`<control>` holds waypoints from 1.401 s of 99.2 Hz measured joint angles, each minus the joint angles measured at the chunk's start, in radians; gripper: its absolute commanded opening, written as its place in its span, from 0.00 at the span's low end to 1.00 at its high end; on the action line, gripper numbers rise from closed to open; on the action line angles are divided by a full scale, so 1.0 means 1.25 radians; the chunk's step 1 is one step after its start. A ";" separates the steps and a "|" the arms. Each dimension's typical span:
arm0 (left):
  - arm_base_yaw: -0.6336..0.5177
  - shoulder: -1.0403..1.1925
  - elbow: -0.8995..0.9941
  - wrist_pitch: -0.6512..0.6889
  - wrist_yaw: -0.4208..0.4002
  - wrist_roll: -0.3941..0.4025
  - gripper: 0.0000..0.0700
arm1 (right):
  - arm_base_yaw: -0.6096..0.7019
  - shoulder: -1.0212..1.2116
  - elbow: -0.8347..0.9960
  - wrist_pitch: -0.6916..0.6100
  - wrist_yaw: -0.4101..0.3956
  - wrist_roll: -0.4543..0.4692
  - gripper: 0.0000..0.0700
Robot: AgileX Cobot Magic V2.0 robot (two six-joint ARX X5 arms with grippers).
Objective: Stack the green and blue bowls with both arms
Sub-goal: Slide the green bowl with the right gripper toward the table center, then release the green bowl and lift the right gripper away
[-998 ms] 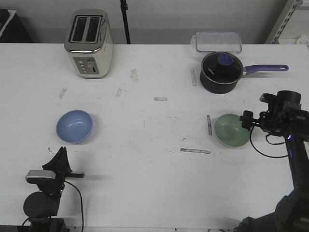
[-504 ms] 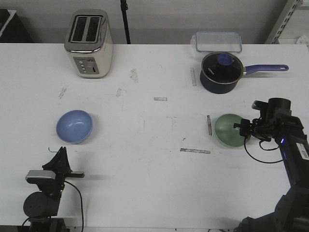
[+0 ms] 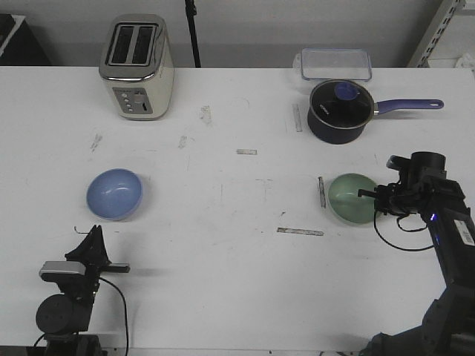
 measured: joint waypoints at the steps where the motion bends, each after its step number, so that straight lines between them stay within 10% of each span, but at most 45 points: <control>1: 0.000 0.000 0.000 0.000 0.000 0.000 0.00 | 0.000 -0.001 0.000 0.000 0.000 0.002 0.01; 139: 0.000 0.000 0.000 0.000 0.000 0.000 0.00 | 0.665 0.032 0.002 0.174 0.116 0.510 0.01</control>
